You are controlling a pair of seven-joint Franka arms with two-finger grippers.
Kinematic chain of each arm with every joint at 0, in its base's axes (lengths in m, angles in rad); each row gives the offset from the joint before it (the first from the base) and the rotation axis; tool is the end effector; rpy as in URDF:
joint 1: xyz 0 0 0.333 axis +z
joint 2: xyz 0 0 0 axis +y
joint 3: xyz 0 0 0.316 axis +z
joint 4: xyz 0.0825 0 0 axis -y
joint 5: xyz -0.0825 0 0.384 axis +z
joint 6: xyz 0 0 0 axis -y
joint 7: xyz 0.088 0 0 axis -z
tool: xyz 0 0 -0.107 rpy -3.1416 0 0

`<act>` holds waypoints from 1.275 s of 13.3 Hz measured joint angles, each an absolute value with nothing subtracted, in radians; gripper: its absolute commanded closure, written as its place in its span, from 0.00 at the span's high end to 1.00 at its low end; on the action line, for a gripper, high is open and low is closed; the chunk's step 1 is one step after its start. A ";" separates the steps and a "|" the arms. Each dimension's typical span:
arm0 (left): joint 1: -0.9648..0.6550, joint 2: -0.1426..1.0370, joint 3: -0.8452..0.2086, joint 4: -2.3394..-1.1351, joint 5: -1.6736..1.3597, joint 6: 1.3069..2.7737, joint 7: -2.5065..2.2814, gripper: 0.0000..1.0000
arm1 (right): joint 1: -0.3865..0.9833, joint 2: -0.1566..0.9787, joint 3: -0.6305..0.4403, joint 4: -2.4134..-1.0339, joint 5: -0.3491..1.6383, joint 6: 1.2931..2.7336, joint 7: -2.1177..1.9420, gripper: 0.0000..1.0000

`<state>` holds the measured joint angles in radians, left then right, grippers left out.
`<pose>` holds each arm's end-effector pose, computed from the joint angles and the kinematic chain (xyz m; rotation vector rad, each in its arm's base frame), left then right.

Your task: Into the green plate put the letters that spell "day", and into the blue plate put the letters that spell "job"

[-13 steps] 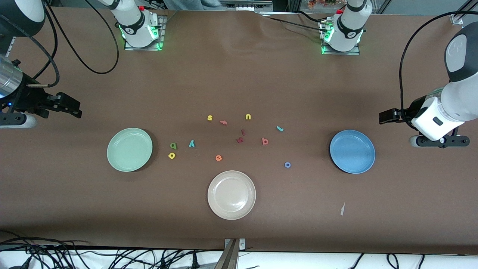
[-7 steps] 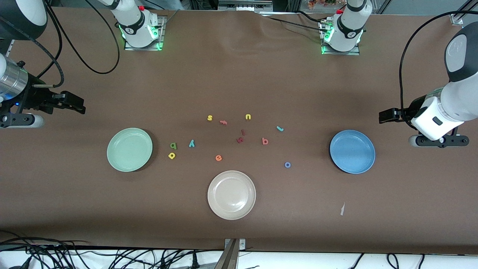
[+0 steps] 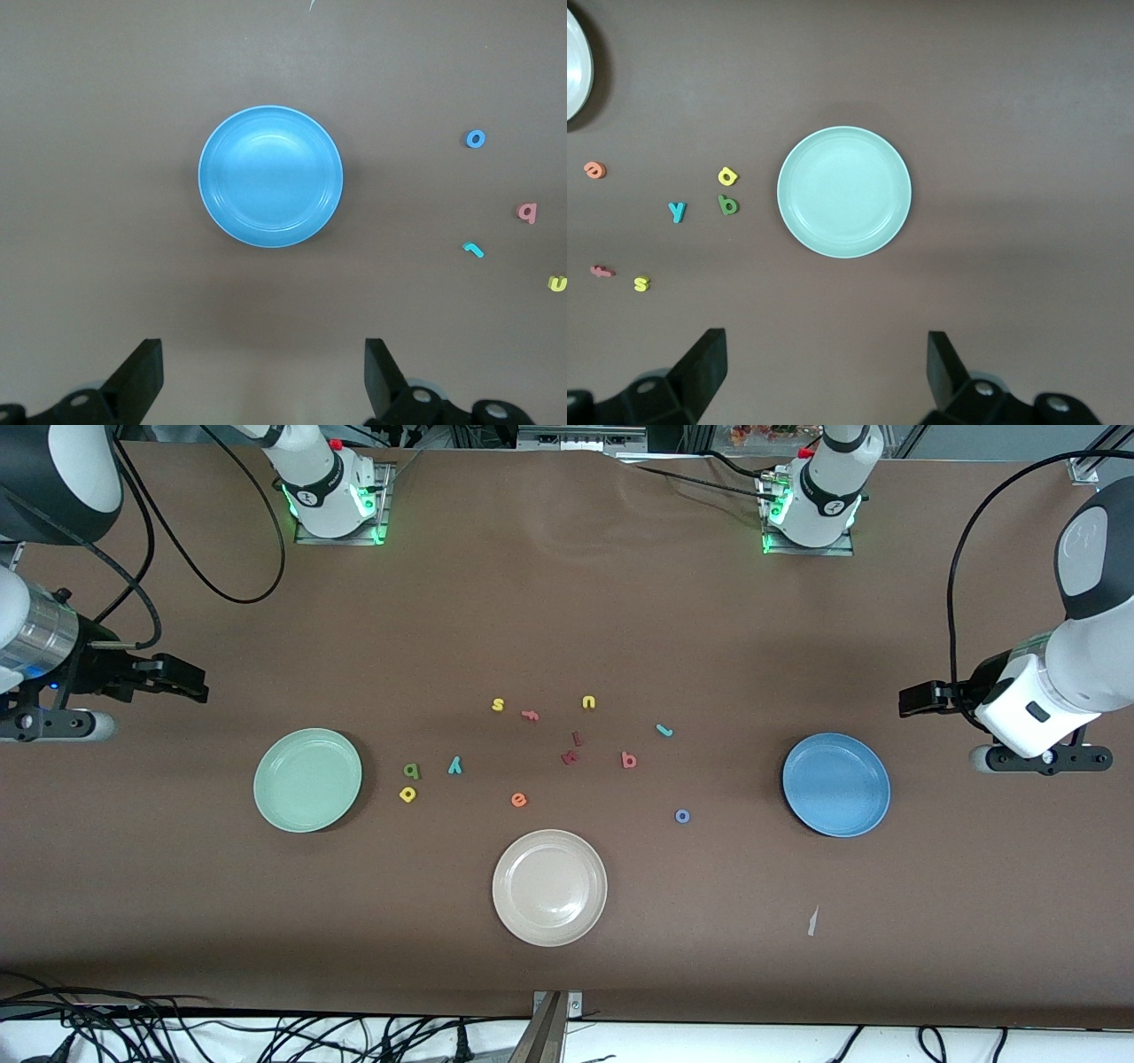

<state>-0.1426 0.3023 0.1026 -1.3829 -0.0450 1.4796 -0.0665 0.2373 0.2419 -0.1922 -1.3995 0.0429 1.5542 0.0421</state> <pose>0.6267 -0.0390 0.5263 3.1216 0.0398 -0.3204 0.6205 0.0466 0.5633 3.1322 0.0086 -0.1295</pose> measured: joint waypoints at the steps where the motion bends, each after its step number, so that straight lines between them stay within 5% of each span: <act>1: -0.143 0.302 0.103 -1.383 -0.045 1.477 -0.066 1.00 | 0.237 0.249 -0.192 -1.400 0.043 1.554 0.042 1.00; 17: -0.140 0.302 0.105 -1.383 -0.045 1.473 -0.054 1.00 | 0.229 0.271 -0.194 -1.396 0.043 1.623 0.046 1.00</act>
<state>-0.1395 0.3022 0.1049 -1.3829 -0.0450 1.4732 -0.0544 0.2285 0.2706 -0.1937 -1.3963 0.0428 1.6233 0.0457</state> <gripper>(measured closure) 0.000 0.000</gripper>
